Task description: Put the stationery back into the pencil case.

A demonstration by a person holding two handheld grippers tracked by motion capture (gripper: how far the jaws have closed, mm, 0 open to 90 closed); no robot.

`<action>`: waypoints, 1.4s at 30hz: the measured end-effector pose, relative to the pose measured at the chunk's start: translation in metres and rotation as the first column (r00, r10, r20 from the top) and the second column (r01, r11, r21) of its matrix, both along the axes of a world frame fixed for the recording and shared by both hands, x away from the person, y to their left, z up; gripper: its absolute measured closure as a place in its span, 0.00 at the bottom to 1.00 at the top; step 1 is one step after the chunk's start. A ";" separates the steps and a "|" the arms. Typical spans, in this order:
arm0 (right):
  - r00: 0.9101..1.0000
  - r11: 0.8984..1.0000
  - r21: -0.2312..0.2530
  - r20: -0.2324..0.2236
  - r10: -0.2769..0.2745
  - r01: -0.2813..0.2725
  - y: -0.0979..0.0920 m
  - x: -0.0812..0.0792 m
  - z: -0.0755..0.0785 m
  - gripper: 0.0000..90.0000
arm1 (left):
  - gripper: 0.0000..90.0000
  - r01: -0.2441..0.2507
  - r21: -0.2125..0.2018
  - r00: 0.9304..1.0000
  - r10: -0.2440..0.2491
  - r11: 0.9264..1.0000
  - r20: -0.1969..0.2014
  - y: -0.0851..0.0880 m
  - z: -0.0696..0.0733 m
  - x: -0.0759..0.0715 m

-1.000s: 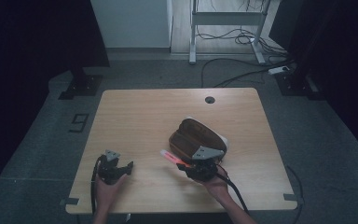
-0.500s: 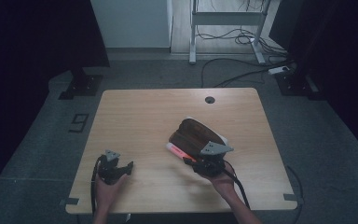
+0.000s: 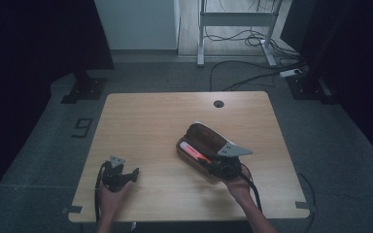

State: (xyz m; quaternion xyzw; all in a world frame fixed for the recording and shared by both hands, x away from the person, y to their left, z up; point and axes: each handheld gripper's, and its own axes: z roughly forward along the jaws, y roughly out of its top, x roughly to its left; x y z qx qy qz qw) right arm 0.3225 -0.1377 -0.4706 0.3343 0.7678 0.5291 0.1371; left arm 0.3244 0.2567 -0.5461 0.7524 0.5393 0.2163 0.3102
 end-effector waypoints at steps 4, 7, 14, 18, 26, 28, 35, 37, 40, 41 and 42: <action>1.000 1.000 -0.003 0.005 -0.013 0.013 -0.005 0.002 0.001 0.73 | 0.26 0.000 0.000 1.000 0.000 1.000 0.000 0.000 0.000 0.000; 1.000 1.000 -0.002 0.001 -0.022 0.022 -0.009 0.004 0.001 0.73 | 0.26 0.000 0.000 1.000 0.000 1.000 0.000 0.000 0.000 0.000; 0.999 0.999 -0.003 0.002 -0.053 0.053 -0.017 0.008 0.001 0.73 | 0.26 0.000 0.000 1.000 0.000 1.000 0.000 0.000 0.000 0.000; 0.997 0.997 -0.007 -0.001 -0.074 0.074 -0.022 0.012 -0.001 0.73 | 0.26 0.000 0.000 1.000 0.000 1.000 0.000 0.000 0.000 0.000; 0.993 0.993 -0.023 0.000 -0.116 0.116 -0.032 0.019 -0.003 0.73 | 0.26 0.000 0.000 1.000 0.000 1.000 0.000 0.000 0.000 0.000; 0.992 0.991 -0.032 0.011 -0.127 0.127 -0.035 0.020 -0.003 0.73 | 0.26 0.000 0.000 1.000 0.000 1.000 0.000 0.000 0.000 0.000; 0.990 0.989 -0.036 0.016 -0.143 0.143 -0.042 0.026 -0.005 0.73 | 0.26 0.000 0.001 1.000 0.000 1.000 0.000 0.000 0.000 0.000; 0.989 0.988 -0.042 0.016 -0.146 0.146 -0.042 0.027 -0.006 0.73 | 0.26 0.000 0.000 1.000 0.000 1.000 0.000 0.000 0.000 0.000; 0.989 0.987 -0.055 0.016 -0.148 0.149 -0.041 0.030 -0.009 0.73 | 0.26 0.000 0.000 1.000 0.000 1.000 0.000 0.000 0.000 0.000; 0.989 0.987 -0.059 0.015 -0.148 0.148 -0.040 0.030 -0.010 0.73 | 0.26 0.000 0.000 1.000 0.000 1.000 0.000 0.000 0.000 0.000; 0.989 0.987 -0.061 0.012 -0.149 0.149 -0.040 0.031 -0.011 0.73 | 0.26 0.000 0.000 1.000 0.000 1.000 0.000 0.000 0.000 0.000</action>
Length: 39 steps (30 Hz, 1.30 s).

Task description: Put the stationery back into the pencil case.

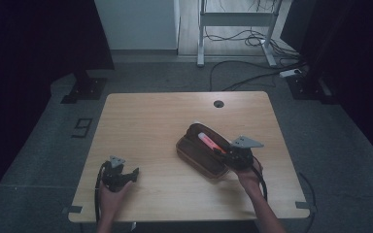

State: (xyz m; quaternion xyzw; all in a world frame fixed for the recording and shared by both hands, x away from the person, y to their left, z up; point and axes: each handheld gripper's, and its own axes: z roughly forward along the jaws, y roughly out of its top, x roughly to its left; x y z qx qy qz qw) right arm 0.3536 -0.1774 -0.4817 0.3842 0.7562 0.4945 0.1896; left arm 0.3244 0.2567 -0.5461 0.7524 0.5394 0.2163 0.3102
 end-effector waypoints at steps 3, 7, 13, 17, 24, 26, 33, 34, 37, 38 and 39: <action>1.000 1.000 -0.011 -0.004 0.001 -0.001 0.002 0.002 -0.003 0.73 | 0.26 0.000 0.000 1.000 0.000 1.000 0.000 0.000 0.000 0.000; 1.000 0.999 -0.032 -0.002 0.000 0.000 0.004 0.004 -0.007 0.73 | 0.26 0.000 0.000 1.000 0.000 1.000 0.000 0.000 0.000 0.000; 1.000 0.997 -0.076 -0.014 0.027 -0.028 0.009 0.005 -0.011 0.65 | 0.26 0.000 0.000 1.000 0.000 1.000 0.000 0.000 0.000 0.000; 0.999 0.996 -0.078 -0.017 0.038 -0.039 0.010 0.003 -0.010 0.64 | 0.26 0.000 0.000 1.000 0.000 1.000 0.000 0.000 0.000 0.000; 1.000 0.998 -0.059 0.008 0.030 -0.030 0.010 -0.002 -0.005 0.59 | 0.26 0.000 0.000 1.000 0.000 1.000 0.000 0.000 0.000 0.000; 1.000 0.998 -0.062 0.018 0.022 -0.021 0.010 -0.003 -0.004 0.56 | 0.26 0.000 0.000 1.000 0.000 1.000 0.000 0.000 0.000 0.000; 0.999 0.999 -0.045 0.031 -0.007 0.009 0.005 -0.007 0.000 0.43 | 0.26 0.000 0.000 1.000 0.000 1.000 0.000 0.000 0.000 0.000; 0.999 0.999 -0.040 0.032 -0.012 0.013 0.004 -0.007 0.001 0.42 | 0.26 0.000 0.000 1.000 0.000 1.000 0.000 0.000 0.000 0.000; 0.999 0.999 -0.029 0.032 -0.013 0.014 -0.001 -0.009 0.004 0.39 | 0.26 0.000 0.000 1.000 0.000 1.000 0.000 0.000 0.000 0.000; 1.000 1.000 -0.027 0.026 -0.010 0.011 -0.002 -0.009 0.005 0.39 | 0.26 0.000 0.000 1.000 0.000 1.000 0.000 0.000 0.000 0.000; 1.000 1.000 -0.025 0.024 -0.007 0.008 -0.004 -0.010 0.005 0.39 | 0.26 0.000 0.000 1.000 0.000 1.000 0.000 0.000 0.000 0.000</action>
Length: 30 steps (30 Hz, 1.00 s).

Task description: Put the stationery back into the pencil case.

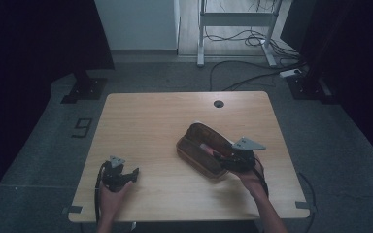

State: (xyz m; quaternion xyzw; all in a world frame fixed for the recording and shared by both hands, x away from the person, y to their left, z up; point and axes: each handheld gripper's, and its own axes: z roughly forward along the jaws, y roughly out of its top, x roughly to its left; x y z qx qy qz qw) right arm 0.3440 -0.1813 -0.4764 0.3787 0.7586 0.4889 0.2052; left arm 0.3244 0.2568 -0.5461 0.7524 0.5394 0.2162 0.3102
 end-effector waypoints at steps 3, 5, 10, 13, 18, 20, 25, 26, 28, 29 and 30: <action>1.000 1.000 0.004 0.010 -0.007 0.007 -0.004 -0.003 0.002 0.39 | 0.26 0.000 0.000 1.000 0.000 1.000 0.000 0.000 0.000 0.000; 1.000 1.000 0.004 0.009 -0.007 0.007 -0.007 -0.003 0.003 0.38 | 0.26 0.000 0.000 1.000 0.000 1.000 0.000 0.000 0.000 0.000; 1.000 1.000 0.008 0.015 -0.028 0.028 -0.015 -0.005 0.004 0.36 | 0.26 0.000 0.000 1.000 0.000 1.000 0.000 0.000 0.000 0.000; 0.999 0.999 0.006 0.020 -0.048 0.048 -0.023 -0.005 0.005 0.35 | 0.26 0.000 0.000 1.000 0.000 1.000 0.000 0.000 0.000 0.000; 0.998 0.998 0.010 0.025 -0.064 0.064 -0.031 -0.005 0.005 0.34 | 0.26 0.000 0.000 1.000 0.000 1.000 0.000 0.000 0.000 0.000; 0.997 0.997 0.016 0.030 -0.075 0.075 -0.036 -0.005 0.005 0.34 | 0.26 0.000 0.000 1.000 0.000 1.000 0.000 0.000 0.000 0.000; 0.994 0.994 0.033 0.029 -0.109 0.108 -0.050 -0.004 0.005 0.34 | 0.26 0.000 0.000 1.000 0.000 1.000 0.000 0.000 0.000 0.000; 0.992 0.992 0.034 0.028 -0.123 0.122 -0.055 -0.002 0.004 0.33 | 0.26 0.000 0.000 1.000 0.000 1.000 0.000 0.000 0.000 0.000; 0.990 0.989 0.030 0.021 -0.142 0.142 -0.061 0.000 0.002 0.33 | 0.26 0.000 0.000 1.000 0.000 1.000 0.000 0.000 0.000 0.000; 0.988 0.988 0.029 0.017 -0.153 0.152 -0.064 0.001 0.000 0.33 | 0.26 0.000 0.000 1.000 0.000 1.000 0.000 0.000 0.000 0.000; 0.988 0.988 0.029 0.017 -0.153 0.152 -0.064 0.001 0.000 0.33 | 0.26 0.000 0.000 1.000 0.000 1.000 0.000 0.000 0.000 0.000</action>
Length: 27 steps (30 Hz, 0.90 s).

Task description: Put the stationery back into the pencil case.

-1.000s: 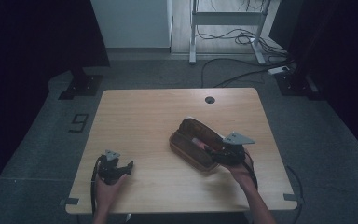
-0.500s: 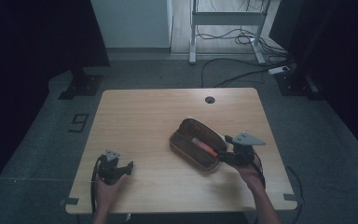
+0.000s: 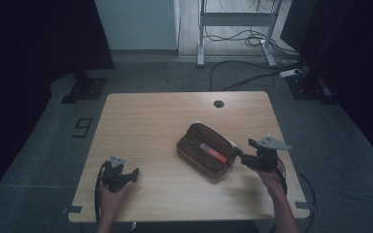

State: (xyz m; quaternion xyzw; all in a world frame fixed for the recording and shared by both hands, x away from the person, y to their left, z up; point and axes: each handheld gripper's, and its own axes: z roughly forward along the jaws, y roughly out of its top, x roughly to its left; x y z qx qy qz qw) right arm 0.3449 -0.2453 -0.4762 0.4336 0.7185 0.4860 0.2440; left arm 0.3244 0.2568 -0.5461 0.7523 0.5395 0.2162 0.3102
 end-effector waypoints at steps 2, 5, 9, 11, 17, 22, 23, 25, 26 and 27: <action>1.000 1.000 -0.001 -0.011 -0.015 0.015 -0.006 0.002 -0.003 0.33 | 0.26 0.000 0.000 1.000 0.000 1.000 0.000 0.000 0.000 0.000; 0.999 0.999 -0.001 -0.020 -0.032 0.032 -0.013 0.006 -0.009 0.33 | 0.26 0.000 0.000 1.000 0.000 1.000 0.000 0.000 0.000 0.000; 0.996 0.997 -0.030 -0.063 -0.067 0.065 -0.020 0.013 -0.022 0.32 | 0.26 0.000 0.000 1.000 0.000 1.000 0.000 0.000 0.000 0.000; 0.995 0.997 -0.037 -0.068 -0.073 0.071 -0.022 0.014 -0.025 0.32 | 0.26 0.000 0.000 1.000 0.000 1.000 0.000 0.000 0.000 0.000; 0.988 0.995 -0.030 -0.121 -0.093 0.090 -0.030 0.021 -0.039 0.32 | 0.26 0.000 0.000 1.000 0.000 1.000 0.000 0.000 0.000 0.000; 0.982 0.993 -0.039 -0.147 -0.115 0.111 -0.035 0.024 -0.045 0.32 | 0.26 0.000 0.000 1.000 0.000 1.000 0.000 0.000 0.000 0.000; 0.981 0.993 -0.043 -0.153 -0.117 0.111 -0.035 0.024 -0.046 0.32 | 0.26 0.000 0.000 1.000 0.000 1.000 0.000 0.000 0.000 0.000; 0.981 0.992 -0.045 -0.151 -0.120 0.115 -0.035 0.024 -0.048 0.32 | 0.26 0.000 0.000 1.000 0.000 1.000 0.000 0.000 0.000 0.000; 0.980 0.992 -0.049 -0.157 -0.118 0.112 -0.035 0.025 -0.048 0.32 | 0.26 0.000 0.000 1.000 0.000 1.000 0.000 0.000 0.000 0.000; 0.980 0.992 -0.051 -0.158 -0.120 0.114 -0.035 0.025 -0.049 0.32 | 0.26 0.000 0.000 1.000 0.000 1.000 0.000 0.000 0.000 0.000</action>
